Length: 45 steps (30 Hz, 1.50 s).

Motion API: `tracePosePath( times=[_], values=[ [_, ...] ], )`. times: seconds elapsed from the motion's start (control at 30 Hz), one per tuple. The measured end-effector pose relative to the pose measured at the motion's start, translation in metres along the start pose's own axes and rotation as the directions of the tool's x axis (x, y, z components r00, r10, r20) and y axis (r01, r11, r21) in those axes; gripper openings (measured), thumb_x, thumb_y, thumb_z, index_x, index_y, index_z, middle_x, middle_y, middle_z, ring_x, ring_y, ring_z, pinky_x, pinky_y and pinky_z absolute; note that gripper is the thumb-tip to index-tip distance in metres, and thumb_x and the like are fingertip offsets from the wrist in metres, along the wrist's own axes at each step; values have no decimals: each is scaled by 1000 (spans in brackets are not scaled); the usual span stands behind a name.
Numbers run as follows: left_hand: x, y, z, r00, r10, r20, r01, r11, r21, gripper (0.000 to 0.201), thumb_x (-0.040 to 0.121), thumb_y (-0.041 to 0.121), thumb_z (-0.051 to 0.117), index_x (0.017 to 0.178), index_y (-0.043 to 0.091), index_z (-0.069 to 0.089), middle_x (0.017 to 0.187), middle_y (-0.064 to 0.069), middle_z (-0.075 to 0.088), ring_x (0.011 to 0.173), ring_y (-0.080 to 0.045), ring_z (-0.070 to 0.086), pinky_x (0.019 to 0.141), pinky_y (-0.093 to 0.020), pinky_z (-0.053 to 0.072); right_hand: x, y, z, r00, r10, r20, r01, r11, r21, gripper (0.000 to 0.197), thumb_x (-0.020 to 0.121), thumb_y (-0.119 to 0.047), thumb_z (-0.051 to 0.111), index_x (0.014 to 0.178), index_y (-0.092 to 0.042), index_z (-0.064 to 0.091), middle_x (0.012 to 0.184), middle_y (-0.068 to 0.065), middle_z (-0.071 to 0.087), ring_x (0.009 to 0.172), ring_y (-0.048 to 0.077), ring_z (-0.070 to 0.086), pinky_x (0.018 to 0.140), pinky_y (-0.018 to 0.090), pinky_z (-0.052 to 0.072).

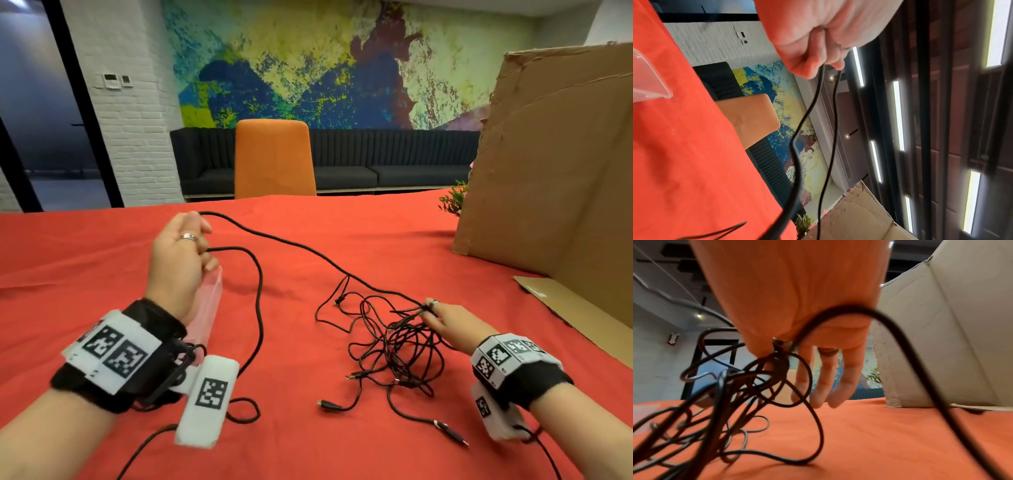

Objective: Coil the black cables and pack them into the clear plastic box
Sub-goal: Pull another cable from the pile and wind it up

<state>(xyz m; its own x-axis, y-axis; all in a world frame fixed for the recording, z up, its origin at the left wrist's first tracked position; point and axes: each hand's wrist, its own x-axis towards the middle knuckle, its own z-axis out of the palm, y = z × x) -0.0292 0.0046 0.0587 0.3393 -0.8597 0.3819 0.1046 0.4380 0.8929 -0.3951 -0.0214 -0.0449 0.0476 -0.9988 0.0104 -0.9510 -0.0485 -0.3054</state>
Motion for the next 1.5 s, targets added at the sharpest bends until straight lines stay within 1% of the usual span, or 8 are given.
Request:
tracePosePath(
  times=[0.2, 0.3, 0.43, 0.63, 0.83, 1.0, 1.2, 1.5],
  values=[
    [1, 11, -20, 984, 78, -158, -105, 980, -172, 35, 102, 25, 31, 70, 20, 44, 42, 14, 31, 41, -2, 25, 43, -14, 29, -3, -5, -9, 992, 122, 36, -118, 989, -87, 17, 98, -34, 33, 96, -22, 45, 93, 7, 58, 84, 25, 56, 74, 34, 40],
    [5, 6, -24, 984, 151, 97, -170, 957, 236, 32, 99, 20, 39, 68, 20, 50, 51, 15, 43, 47, 0, 38, 48, -14, 34, -6, -22, -10, 994, 99, -34, -103, 982, -157, 28, 99, -35, 30, 113, -19, 47, 110, 10, 62, 102, 30, 59, 72, 35, 39],
    [-10, -10, 2, 819, -192, 540, -344, 590, 731, 32, 91, 33, 47, 64, 23, 60, 76, 0, 58, 82, -18, 56, 75, -22, 41, -15, -56, -14, 991, -14, -134, -13, 980, -200, 26, 99, -38, 28, 106, -19, 45, 114, 5, 60, 103, 32, 58, 69, 35, 36],
    [-49, -35, 60, 709, -395, 585, -670, -119, 732, 48, 91, 58, 37, 107, 18, 60, 129, -5, 47, 125, -25, 39, 98, -41, 31, -23, -85, -9, 983, -91, -162, 57, 978, -199, 25, 99, -40, 28, 107, -21, 43, 116, 1, 59, 102, 33, 59, 68, 35, 36],
    [-54, -57, 95, 601, -514, 613, -295, 570, 767, 29, 95, 37, 47, 114, 15, 44, 94, -2, 60, 87, -19, 56, 70, -28, 40, -25, -103, 1, 964, -209, -163, 169, 958, -230, 27, 98, -42, 28, 111, -22, 42, 115, -3, 56, 98, 33, 60, 68, 36, 41],
    [-50, -59, 92, 681, -371, 632, -410, 521, 748, 25, 99, 21, 37, 99, 7, 57, 90, -10, 59, 85, -26, 53, 68, -29, 32, -21, -111, 9, 967, -225, -116, 193, 952, -239, 28, 98, -42, 26, 112, -22, 40, 121, -3, 56, 100, 34, 60, 68, 37, 39],
    [-33, -60, 63, 836, -152, 528, -258, 739, 622, 28, 97, 20, 41, 71, 20, 52, 60, 6, 43, 57, -11, 39, 56, -21, 34, -20, -107, 8, 976, -192, -105, 177, 974, -138, 22, 97, -41, 30, 103, -25, 45, 111, 2, 62, 99, 32, 60, 68, 34, 34],
    [17, -27, 1, 998, -50, 26, 45, 983, 178, 33, 100, 17, 34, 70, 20, 46, 43, 13, 35, 37, 1, 26, 38, -13, 22, -5, -48, 11, 994, -111, 3, 109, 981, 162, 28, 96, -28, 44, 70, -25, 36, 62, -7, 42, 70, 21, 45, 65, 32, 31]
  ],
)
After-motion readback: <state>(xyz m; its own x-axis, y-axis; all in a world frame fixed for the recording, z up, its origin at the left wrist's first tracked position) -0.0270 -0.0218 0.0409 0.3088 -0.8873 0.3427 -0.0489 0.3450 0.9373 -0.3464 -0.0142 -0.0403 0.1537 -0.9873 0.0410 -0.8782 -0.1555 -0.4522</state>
